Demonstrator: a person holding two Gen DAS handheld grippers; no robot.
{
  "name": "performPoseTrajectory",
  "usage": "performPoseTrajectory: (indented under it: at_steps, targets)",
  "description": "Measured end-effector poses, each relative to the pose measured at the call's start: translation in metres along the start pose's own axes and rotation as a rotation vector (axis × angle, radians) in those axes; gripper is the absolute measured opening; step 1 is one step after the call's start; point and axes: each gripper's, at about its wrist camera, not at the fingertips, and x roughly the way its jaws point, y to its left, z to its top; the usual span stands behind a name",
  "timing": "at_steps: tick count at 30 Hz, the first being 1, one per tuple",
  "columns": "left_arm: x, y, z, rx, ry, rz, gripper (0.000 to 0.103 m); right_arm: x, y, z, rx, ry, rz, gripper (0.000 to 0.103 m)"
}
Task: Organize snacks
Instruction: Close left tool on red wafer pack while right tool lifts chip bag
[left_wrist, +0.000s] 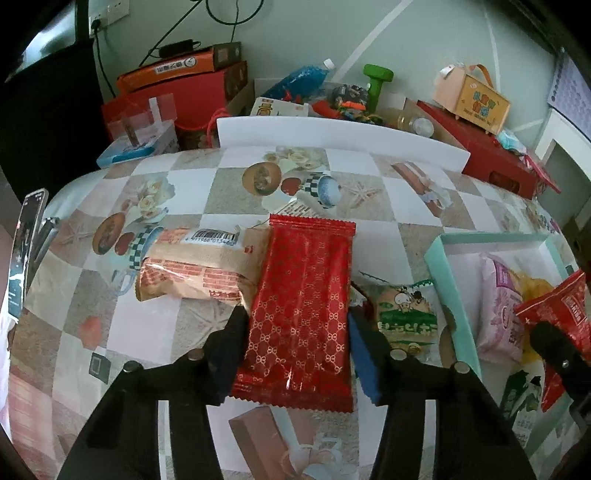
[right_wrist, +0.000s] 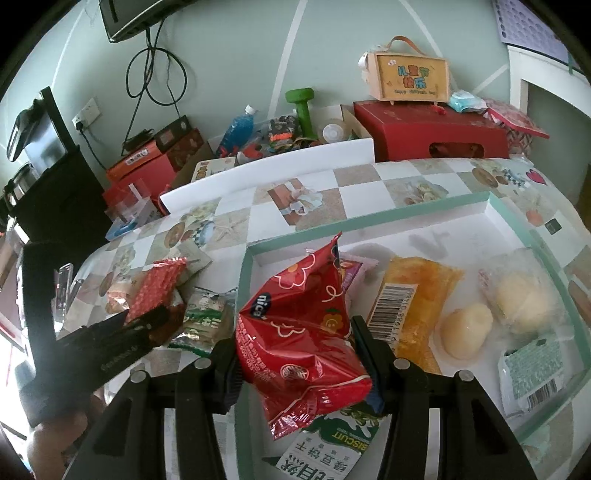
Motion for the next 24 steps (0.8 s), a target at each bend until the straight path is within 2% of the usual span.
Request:
performPoseTrajectory:
  at_steps: [14, 24]
  targets:
    - [-0.019, 0.011, 0.003, -0.084, -0.023, -0.077, 0.049, 0.002, 0.0, 0.0, 0.0, 0.002, -0.001, 0.054]
    - [-0.064, 0.005, 0.01, -0.082, -0.129, -0.128, 0.049, -0.015, 0.004, 0.005, -0.01, -0.075, 0.024, 0.054]
